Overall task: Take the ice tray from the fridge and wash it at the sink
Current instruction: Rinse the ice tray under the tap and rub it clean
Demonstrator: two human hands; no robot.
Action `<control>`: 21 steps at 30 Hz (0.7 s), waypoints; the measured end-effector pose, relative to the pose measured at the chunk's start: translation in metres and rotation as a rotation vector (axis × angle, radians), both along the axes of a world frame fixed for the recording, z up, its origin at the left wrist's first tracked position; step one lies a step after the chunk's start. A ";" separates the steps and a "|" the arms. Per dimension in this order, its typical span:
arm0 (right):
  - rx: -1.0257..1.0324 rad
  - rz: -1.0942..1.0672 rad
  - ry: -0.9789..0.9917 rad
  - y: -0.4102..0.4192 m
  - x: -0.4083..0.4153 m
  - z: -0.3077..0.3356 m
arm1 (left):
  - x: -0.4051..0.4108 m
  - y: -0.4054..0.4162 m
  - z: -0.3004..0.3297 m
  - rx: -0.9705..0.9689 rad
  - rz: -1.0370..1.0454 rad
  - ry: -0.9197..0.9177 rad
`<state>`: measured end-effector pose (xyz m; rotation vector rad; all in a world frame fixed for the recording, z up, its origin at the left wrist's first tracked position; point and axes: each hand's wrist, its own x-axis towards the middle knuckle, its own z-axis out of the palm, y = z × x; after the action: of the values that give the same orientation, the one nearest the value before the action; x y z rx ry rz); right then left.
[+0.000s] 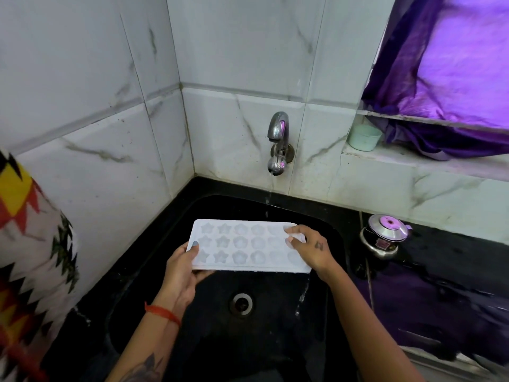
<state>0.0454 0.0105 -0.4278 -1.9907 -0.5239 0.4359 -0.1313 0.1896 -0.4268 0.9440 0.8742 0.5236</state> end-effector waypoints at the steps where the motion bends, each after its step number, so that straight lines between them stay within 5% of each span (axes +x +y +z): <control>1: 0.005 -0.002 0.003 -0.002 -0.001 0.000 | -0.002 0.000 0.002 -0.002 -0.018 0.006; 11: -0.027 0.025 -0.046 -0.018 -0.009 0.016 | -0.014 -0.018 0.026 0.057 -0.149 0.059; 18: -0.036 0.075 -0.133 -0.024 -0.013 0.027 | -0.009 -0.023 0.030 0.115 0.003 0.111; 21: -0.206 0.092 -0.297 -0.026 -0.015 0.031 | -0.009 -0.025 0.032 0.121 0.035 0.100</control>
<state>0.0309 -0.0150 -0.3966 -2.2519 -0.7849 0.2587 -0.1402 0.1645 -0.3947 1.0741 0.9585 0.5685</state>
